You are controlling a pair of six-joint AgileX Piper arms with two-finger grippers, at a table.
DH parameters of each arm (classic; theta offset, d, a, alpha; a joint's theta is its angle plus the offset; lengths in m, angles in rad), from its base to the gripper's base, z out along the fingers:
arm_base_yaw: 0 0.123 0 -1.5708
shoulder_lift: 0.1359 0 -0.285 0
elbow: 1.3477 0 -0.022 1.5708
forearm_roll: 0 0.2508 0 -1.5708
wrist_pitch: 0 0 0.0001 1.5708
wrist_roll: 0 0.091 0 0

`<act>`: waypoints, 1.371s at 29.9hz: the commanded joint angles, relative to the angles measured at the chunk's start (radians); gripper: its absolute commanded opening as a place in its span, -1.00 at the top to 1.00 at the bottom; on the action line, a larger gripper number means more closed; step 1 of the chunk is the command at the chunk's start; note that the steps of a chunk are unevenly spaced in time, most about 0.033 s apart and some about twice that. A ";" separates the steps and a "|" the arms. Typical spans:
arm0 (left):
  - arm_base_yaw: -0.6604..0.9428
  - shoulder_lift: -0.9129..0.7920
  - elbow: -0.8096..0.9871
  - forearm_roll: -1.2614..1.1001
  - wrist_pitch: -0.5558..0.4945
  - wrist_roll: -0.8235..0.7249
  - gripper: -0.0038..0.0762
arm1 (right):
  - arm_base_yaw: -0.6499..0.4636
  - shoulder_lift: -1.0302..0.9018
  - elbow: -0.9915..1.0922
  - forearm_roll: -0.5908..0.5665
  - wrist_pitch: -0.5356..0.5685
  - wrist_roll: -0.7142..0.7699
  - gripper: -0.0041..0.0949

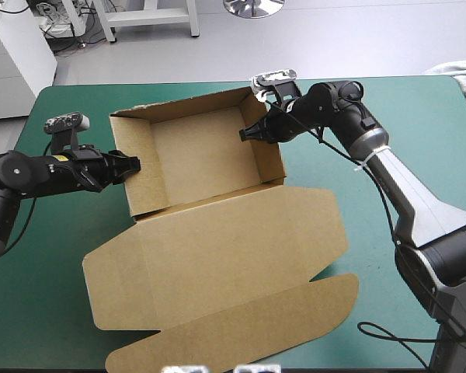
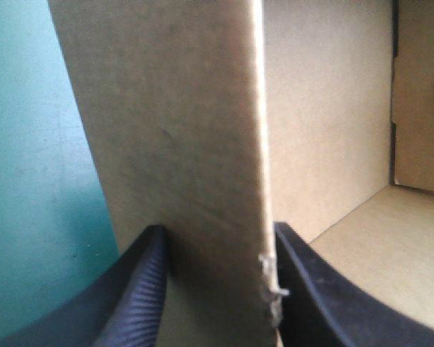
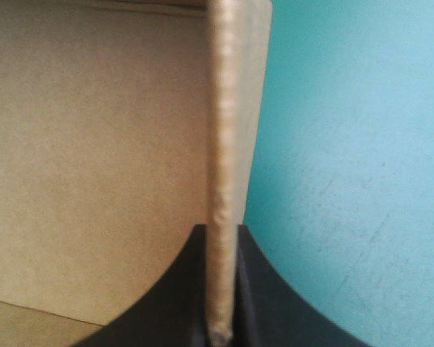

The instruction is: Fold the box

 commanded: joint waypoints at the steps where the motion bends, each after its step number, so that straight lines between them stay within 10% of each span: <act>1: -0.022 0.022 -0.027 0.003 -0.063 -0.022 0.18 | 0.005 -0.063 -0.035 0.063 -0.018 -0.014 0.94; 8: -0.023 0.064 -0.027 -0.019 -0.060 -0.029 0.92 | 0.005 -0.063 -0.035 0.033 0.046 -0.035 0.94; 22: -0.176 0.133 -0.097 0.069 -0.050 -0.073 0.93 | 0.005 -0.063 0.021 -0.046 0.220 0.052 0.94; 41: -0.283 0.318 -0.158 0.210 0.059 -0.164 0.93 | 0.005 -0.094 0.254 -0.056 0.169 0.152 0.94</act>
